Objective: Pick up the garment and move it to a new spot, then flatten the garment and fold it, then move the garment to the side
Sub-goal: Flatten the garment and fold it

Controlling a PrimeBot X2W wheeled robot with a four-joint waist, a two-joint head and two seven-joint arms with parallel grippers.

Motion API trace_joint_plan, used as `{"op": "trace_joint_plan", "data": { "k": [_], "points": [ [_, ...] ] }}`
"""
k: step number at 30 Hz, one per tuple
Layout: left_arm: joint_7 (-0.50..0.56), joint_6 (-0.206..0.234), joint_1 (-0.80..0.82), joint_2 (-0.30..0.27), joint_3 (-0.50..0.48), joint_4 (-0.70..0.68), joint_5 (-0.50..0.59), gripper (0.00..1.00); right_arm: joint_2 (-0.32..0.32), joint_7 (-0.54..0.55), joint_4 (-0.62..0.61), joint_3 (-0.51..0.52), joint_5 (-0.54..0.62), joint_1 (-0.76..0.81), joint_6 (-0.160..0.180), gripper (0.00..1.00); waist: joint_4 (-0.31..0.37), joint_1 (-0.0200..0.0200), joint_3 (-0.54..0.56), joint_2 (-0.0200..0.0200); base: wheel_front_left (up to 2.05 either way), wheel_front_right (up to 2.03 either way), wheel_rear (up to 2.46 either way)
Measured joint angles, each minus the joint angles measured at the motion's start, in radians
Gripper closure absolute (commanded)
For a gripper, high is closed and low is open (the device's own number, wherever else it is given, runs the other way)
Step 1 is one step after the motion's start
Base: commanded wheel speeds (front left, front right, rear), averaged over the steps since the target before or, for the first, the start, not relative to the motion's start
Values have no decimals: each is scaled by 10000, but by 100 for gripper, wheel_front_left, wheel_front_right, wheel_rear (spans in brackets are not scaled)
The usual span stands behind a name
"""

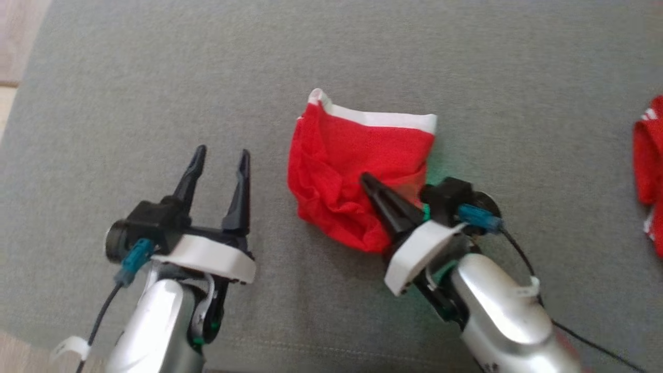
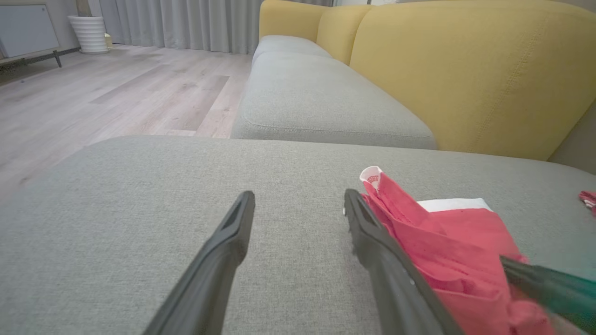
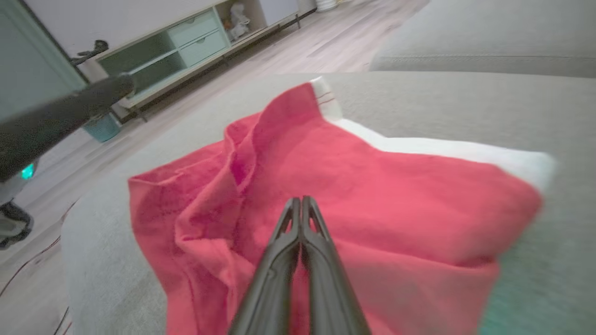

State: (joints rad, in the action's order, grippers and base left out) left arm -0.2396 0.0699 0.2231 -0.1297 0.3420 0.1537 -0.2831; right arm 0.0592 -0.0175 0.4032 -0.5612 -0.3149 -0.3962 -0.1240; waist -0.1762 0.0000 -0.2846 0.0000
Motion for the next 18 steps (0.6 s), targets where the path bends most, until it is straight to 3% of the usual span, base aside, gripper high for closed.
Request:
{"op": "trace_joint_plan", "data": {
  "k": [7, 18],
  "points": [
    [-84, -42, 137, 107, 15, 188, 0, 0, 94, -575, 1083, -2167, -1204, -1187, 0, 100, -387, 0, -241, 0, 0, 0, 0],
    [-100, -50, 137, 115, -33, 345, 0, 0, 142, -430, 1703, -4874, -2380, -1708, 0, 100, -219, 0, -149, 0, 0, 0, 0]
  ]
}}
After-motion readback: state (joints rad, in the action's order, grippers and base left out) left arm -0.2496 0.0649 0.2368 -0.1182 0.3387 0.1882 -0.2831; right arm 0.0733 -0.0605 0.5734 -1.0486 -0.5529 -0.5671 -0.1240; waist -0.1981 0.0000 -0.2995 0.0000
